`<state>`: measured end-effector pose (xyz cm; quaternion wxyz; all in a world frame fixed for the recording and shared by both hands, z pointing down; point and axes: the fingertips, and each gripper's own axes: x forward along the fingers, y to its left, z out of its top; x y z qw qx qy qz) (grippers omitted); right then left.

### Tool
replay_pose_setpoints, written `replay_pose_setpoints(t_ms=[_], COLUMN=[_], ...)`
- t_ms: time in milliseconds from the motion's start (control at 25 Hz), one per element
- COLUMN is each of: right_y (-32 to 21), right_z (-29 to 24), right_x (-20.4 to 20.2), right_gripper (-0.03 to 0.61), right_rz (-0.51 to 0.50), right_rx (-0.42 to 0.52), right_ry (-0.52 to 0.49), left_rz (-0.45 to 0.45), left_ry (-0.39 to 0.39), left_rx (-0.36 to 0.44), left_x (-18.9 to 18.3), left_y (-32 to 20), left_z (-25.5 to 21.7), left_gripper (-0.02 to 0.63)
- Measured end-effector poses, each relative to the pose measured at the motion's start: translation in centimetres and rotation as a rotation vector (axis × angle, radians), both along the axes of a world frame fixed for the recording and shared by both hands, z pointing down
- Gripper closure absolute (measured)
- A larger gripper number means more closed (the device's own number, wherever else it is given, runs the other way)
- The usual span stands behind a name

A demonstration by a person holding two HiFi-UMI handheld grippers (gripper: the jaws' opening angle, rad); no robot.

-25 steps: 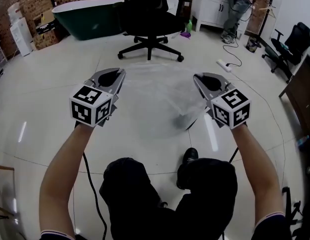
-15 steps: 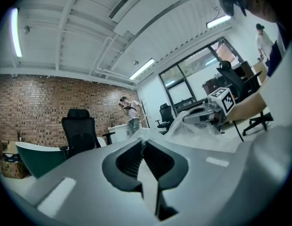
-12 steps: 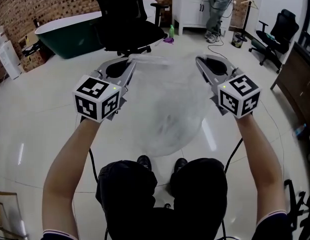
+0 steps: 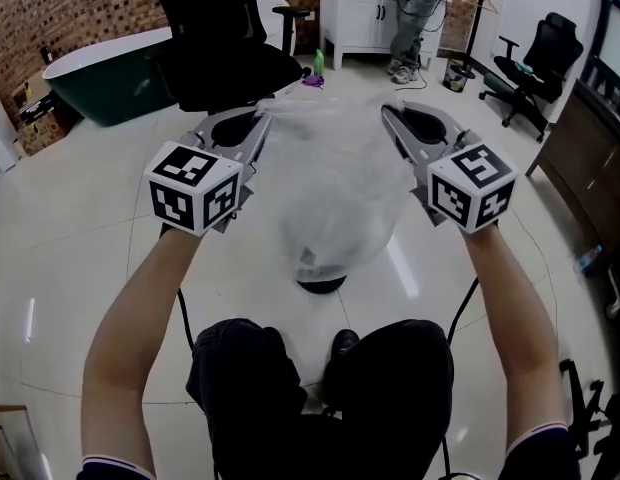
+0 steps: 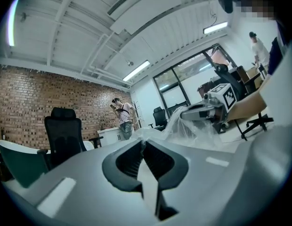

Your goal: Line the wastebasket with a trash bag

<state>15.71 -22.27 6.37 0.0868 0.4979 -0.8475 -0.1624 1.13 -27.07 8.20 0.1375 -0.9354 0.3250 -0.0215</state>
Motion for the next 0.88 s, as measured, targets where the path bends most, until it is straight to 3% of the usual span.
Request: replay_pose_setpoints(t_ms=[240, 440, 880], right_y=[-1.3, -2.9, -3.6], right_z=[2.9, 6.6, 10.5], right_x=[0.7, 1.7, 2.3], right_gripper=[0.577, 0.577, 0.577], right_rz=[0.017, 0.048, 0.040], right_rx=[-0.013, -0.077, -0.145], right_ry=[-0.001, -0.014, -0.016], left_rz=[-0.021, -0.031, -0.042], left_ry=[-0.016, -0.046, -0.060], left_rx=[-0.039, -0.082, -0.185], left_x=[2.0, 2.7, 2.0], left_y=[-1.5, -2.5, -3.7], left_z=[3.4, 6.2, 11.4], left_gripper=[0.603, 0.603, 0.603])
